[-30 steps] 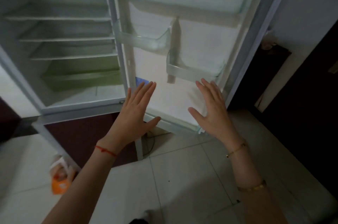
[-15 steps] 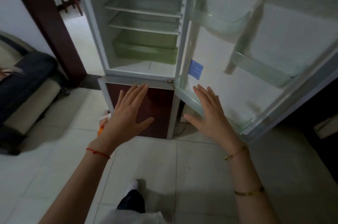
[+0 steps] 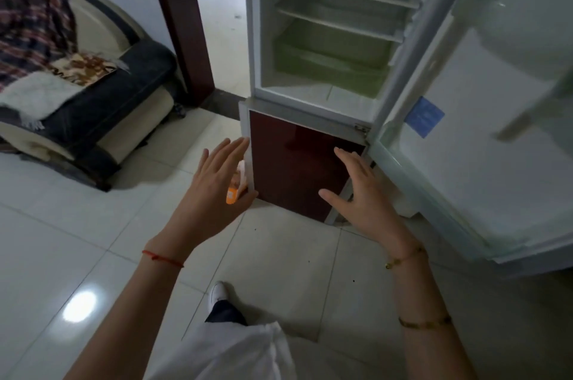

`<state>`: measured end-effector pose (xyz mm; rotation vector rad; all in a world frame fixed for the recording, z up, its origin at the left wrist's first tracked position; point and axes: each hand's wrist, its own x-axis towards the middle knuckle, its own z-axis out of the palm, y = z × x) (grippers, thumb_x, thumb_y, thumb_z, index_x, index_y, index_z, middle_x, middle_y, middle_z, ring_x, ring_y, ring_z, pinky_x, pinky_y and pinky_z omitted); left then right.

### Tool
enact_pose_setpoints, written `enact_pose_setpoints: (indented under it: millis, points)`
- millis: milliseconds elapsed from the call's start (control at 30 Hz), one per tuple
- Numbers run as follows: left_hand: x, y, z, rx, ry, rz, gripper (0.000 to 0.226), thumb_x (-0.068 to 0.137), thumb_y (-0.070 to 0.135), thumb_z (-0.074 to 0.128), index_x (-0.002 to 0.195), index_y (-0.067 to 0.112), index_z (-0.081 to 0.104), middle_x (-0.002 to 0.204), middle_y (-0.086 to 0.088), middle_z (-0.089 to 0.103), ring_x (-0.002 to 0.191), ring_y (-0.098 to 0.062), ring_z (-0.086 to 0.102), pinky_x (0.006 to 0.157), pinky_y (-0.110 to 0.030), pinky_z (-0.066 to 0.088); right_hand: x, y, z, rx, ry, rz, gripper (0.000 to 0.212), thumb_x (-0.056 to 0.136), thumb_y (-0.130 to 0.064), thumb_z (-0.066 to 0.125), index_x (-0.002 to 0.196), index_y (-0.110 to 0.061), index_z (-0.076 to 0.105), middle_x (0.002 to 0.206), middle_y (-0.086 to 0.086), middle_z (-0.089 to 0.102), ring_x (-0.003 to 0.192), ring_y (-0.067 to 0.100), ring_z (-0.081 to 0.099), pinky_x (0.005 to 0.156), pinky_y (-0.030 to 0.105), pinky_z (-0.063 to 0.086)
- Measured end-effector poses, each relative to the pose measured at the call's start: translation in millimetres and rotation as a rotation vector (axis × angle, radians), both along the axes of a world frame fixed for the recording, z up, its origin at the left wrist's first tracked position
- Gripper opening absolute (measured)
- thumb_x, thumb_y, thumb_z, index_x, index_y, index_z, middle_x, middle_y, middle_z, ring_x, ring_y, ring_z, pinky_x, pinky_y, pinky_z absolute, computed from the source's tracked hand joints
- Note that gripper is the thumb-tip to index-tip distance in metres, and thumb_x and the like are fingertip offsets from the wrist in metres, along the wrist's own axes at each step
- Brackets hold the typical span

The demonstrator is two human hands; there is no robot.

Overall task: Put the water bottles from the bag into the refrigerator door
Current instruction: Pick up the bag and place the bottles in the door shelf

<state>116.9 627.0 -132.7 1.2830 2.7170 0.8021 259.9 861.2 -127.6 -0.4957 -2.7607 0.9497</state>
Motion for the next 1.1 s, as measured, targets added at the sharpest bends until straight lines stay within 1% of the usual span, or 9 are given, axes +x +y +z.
enact_pose_setpoints:
  millis: [67,167,367,633,733,800,867,1000,1100]
  points:
    - [-14.6,-12.7,-1.9,-0.006,-0.023,0.023,0.085,0.087,0.043,0.061,0.155,0.025,0.014,0.162,0.002,0.018,0.151,-0.017,0.010,0.124,-0.043,0.004,-19.8,-9.2,-2.5,-0.016,-0.021,0.022,0.076,0.089,-0.039,0.063,0.152,-0.023,0.022,0.159,-0.007,0.022,0.149,0.011,0.008,0.122,0.038,0.018]
    - [-39.9,-32.6,-3.7,-0.024,-0.079,0.057,0.086,0.086,0.041,0.063,0.155,0.027,0.013,0.162,0.002,0.018,0.151,-0.020,0.014,0.122,-0.050,0.018,-52.6,-24.8,-4.2,-0.037,-0.045,0.050,0.075,0.090,-0.038,0.063,0.151,-0.024,0.023,0.158,-0.008,0.022,0.149,0.009,0.007,0.122,0.035,0.017]
    - [-95.8,-69.2,-6.4,-0.060,-0.124,0.114,0.087,0.087,0.041,0.063,0.155,0.031,0.009,0.161,0.003,0.019,0.149,-0.021,0.019,0.118,-0.051,0.029,-125.7,-55.5,-10.0,-0.059,-0.068,0.089,0.074,0.088,-0.035,0.065,0.151,-0.024,0.026,0.158,-0.007,0.023,0.149,0.008,0.008,0.120,0.030,0.016]
    - [-170.2,-108.6,-8.3,-0.065,-0.166,0.141,0.086,0.089,0.037,0.062,0.155,0.030,0.007,0.162,0.003,0.016,0.149,-0.013,0.009,0.122,-0.048,0.020,-215.5,-94.5,-24.0,-0.086,-0.093,0.103,0.074,0.088,-0.034,0.065,0.150,-0.023,0.027,0.158,-0.006,0.025,0.148,0.009,0.011,0.112,0.020,0.014]
    - [-197.1,-118.8,-9.5,-0.079,-0.171,0.132,0.086,0.090,0.036,0.062,0.155,0.029,0.007,0.163,0.002,0.015,0.150,-0.019,0.010,0.123,-0.044,0.013,-240.7,-105.7,-29.5,-0.109,-0.098,0.080,0.074,0.088,-0.034,0.065,0.150,-0.022,0.028,0.158,-0.005,0.025,0.148,0.010,0.014,0.114,0.023,0.017]
    - [-213.4,-123.1,-9.8,-0.077,-0.181,0.129,0.085,0.090,0.035,0.062,0.155,0.028,0.008,0.163,0.002,0.014,0.150,-0.019,0.009,0.120,-0.036,0.008,-254.8,-111.8,-32.8,-0.127,-0.109,0.065,0.073,0.088,-0.034,0.065,0.150,-0.021,0.028,0.158,-0.004,0.025,0.148,0.012,0.018,0.118,0.029,0.022]
    - [-229.2,-125.6,-12.3,-0.075,-0.186,0.122,0.085,0.090,0.034,0.062,0.155,0.027,0.009,0.163,0.001,0.015,0.150,-0.021,0.010,0.119,-0.035,0.008,-267.3,-115.5,-36.4,-0.146,-0.125,0.050,0.072,0.089,-0.034,0.064,0.150,-0.021,0.028,0.157,-0.004,0.027,0.146,0.013,0.022,0.118,0.033,0.028]
    - [-259.3,-127.4,-22.2,-0.086,-0.218,0.112,0.084,0.090,0.035,0.062,0.155,0.027,0.009,0.162,0.001,0.016,0.150,-0.021,0.012,0.120,-0.037,0.009,-289.7,-118.4,-45.9,-0.174,-0.136,0.021,0.067,0.090,-0.033,0.063,0.148,-0.020,0.032,0.153,-0.005,0.032,0.141,0.011,0.030,0.107,0.020,0.029]
    - [-281.1,-124.9,-30.6,-0.091,-0.227,0.106,0.084,0.090,0.035,0.062,0.155,0.026,0.010,0.162,0.001,0.018,0.149,-0.021,0.016,0.121,-0.036,0.015,-308.5,-116.7,-54.1,-0.186,-0.142,-0.006,0.061,0.091,-0.030,0.063,0.145,-0.020,0.035,0.149,-0.004,0.037,0.136,0.007,0.035,0.101,0.018,0.030]
